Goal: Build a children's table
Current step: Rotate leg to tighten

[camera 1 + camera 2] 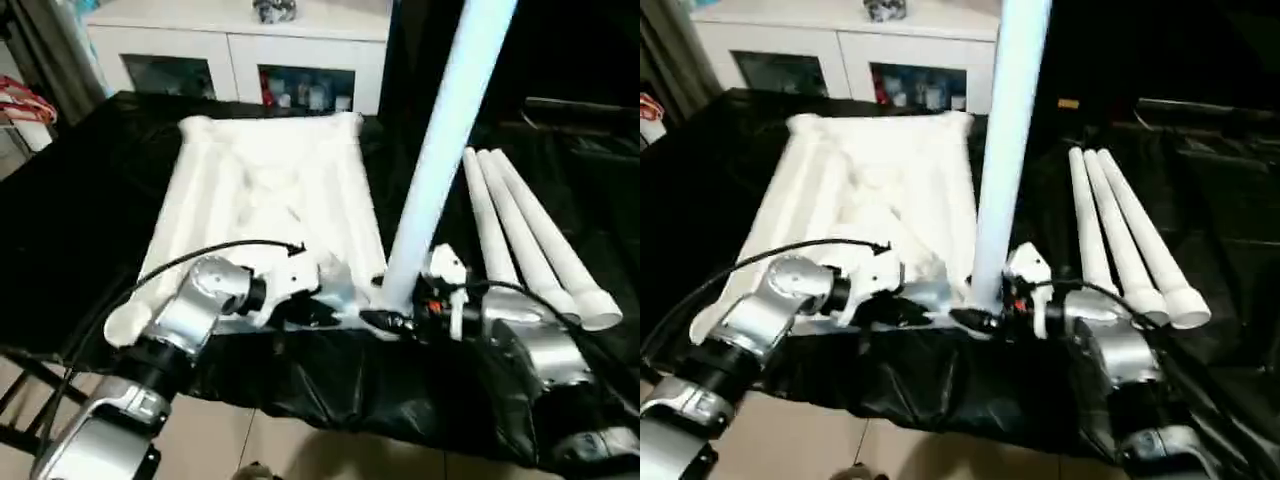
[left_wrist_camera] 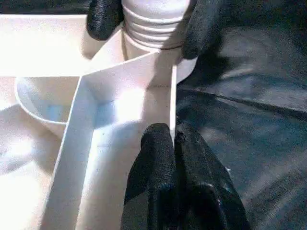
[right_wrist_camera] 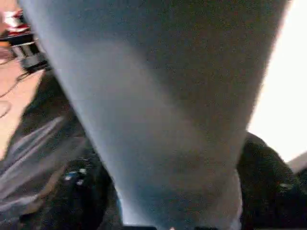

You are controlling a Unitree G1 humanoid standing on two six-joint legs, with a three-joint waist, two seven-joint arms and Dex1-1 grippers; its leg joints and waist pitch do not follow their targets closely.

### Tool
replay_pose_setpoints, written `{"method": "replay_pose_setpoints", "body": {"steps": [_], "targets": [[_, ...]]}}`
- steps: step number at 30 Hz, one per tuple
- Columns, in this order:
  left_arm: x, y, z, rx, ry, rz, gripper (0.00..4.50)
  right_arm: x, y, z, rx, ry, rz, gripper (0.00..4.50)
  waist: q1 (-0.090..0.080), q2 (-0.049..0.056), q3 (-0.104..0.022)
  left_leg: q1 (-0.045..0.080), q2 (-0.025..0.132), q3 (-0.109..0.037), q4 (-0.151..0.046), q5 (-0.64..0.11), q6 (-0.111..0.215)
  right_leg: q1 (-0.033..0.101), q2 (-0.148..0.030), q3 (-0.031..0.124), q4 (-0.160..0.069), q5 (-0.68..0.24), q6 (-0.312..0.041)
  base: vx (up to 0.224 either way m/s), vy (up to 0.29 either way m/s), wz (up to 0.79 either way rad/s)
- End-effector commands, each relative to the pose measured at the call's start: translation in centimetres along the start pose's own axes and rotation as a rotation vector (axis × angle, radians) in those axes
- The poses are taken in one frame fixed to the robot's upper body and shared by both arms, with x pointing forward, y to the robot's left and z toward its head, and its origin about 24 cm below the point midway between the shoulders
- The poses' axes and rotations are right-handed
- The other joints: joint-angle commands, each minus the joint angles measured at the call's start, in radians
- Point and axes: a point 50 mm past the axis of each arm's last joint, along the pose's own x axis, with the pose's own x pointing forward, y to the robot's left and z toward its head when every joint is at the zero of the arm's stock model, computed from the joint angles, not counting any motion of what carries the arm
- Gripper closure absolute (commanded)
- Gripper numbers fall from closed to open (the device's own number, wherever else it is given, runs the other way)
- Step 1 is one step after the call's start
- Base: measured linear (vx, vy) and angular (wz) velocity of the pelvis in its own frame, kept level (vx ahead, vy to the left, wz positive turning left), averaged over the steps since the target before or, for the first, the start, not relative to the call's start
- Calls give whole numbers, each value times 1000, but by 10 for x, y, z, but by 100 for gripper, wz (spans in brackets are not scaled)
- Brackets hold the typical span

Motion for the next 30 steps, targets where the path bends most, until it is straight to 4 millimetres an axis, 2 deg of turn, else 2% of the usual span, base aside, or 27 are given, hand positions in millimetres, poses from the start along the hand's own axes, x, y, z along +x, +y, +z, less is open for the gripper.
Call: {"method": "replay_pose_setpoints", "body": {"steps": [1, 11, 13, 14, 17, 19, 21, 23, 25, 26, 28, 29, 30], "targets": [[3, 8, 12, 41, -9, 34, 450, 29, 31, -7, 12, 46, 263, 154, -1, -7, -59, 6, 42, -10, -62, -155, 72, 52, -85, 45, -67, -102, -216, 0, 0, 0], [-2, 7, 7, 30, -6, 41, 450, 31, 35, -7, 26, 52, 254, 173, 0, -10, -60, 4, 41, -10, -61, -147, 61, 52, -86, 45, -67, -116, -207, 0, 0, 0], [0, 9, 8, 10, -21, 87, 450, 37, 26, -8, 31, 34, 129, 173, -1, -12, -59, 4, 42, -9, -62, -145, 58, 50, -88, 45, -67, -125, -205, 0, 0, 0], [1, 9, 9, 2, -27, 102, 450, 39, 23, -9, 34, 30, 87, 173, -4, -8, -56, 5, 42, -11, -65, -159, 50, 48, -88, 44, -71, -158, -203, 0, 0, 0], [9, 13, 17, -44, -75, 179, 450, 48, 3, -10, 67, 14, -163, 174, -21, -9, -50, 7, 39, -14, -73, -223, 15, 46, -94, 45, -84, -289, -183, 0, 0, 0], [14, 13, 21, -56, -93, 204, 450, 51, -3, -9, 89, 2, -247, 174, -32, -9, -49, 3, 38, -18, -79, -230, -1, 51, -93, 42, -87, -335, -165, 0, 0, 0], [23, 13, 26, -71, -116, 238, 450, 56, -10, -8, 112, -10, -346, 174, -38, -11, -52, 8, 38, -14, -74, -217, 8, 47, -91, 46, -89, -301, -165, 0, 0, 0], [33, 13, 32, -91, -131, 280, 450, 63, -15, -6, 142, -20, -433, 175, -43, -8, -55, 5, 35, -13, -70, -187, 13, 49, -89, 46, -81, -232, -186, 0, 0, 0], [37, 12, 35, -99, -136, 296, 450, 66, -17, -6, 155, -23, -471, 175, -42, -9, -57, 4, 33, -12, -67, -165, 23, 51, -86, 44, -79, -193, -192, 0, 0, 0], [46, 12, 41, -123, -148, 336, 450, 72, -22, -5, 177, -25, -553, 175, -45, -6, -59, 3, 36, -12, -66, -144, 26, 50, -87, 44, -72, -142, -205, 0, 0, 0], [50, 11, 44, -129, -152, 349, 450, 74, -23, -4, 183, -30, -578, 175, -48, -6, -60, 3, 36, -11, -65, -138, 26, 51, -86, 43, -70, -112, -218, 0, 0, 0], [56, 8, 48, -137, -163, 352, 450, 78, -23, -2, 207, -52, -591, 140, -45, -9, -62, 2, 35, -10, -63, -130, 34, 55, -87, 43, -68, -90, -222, 0, 0, 0], [58, 7, 49, -135, -165, 349, 450, 79, -23, -1, 215, -64, -591, 119, -45, -7, -61, 2, 35, -10, -62, -121, 43, 54, -85, 43, -67, -70, -225, 0, 0, 0]]}}
